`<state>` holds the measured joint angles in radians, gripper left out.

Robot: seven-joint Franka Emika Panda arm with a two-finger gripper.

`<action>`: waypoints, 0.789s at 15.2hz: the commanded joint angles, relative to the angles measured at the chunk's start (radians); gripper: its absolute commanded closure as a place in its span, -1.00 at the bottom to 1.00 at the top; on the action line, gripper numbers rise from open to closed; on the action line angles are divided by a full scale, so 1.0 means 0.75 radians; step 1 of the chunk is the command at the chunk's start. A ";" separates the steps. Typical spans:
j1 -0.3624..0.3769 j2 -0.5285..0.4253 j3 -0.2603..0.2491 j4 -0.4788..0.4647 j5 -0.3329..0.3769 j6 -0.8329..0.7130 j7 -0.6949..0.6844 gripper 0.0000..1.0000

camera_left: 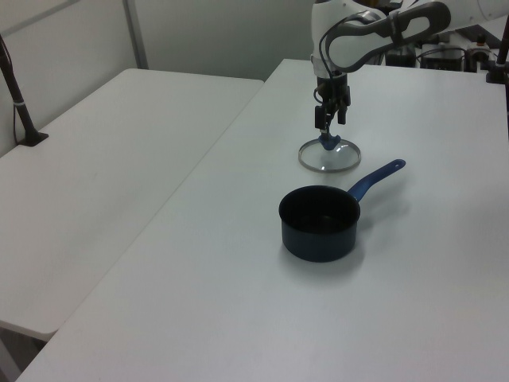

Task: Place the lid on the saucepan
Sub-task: 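Move the gripper down over the blue knob of the glass lid, then close the gripper on the blue knob of the glass lid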

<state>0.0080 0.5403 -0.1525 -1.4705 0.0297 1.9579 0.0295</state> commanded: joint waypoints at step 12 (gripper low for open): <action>0.026 0.061 0.003 0.032 -0.091 0.050 0.110 -1.00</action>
<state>0.0188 0.5681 -0.1500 -1.4580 -0.0210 1.9799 0.0693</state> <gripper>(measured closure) 0.018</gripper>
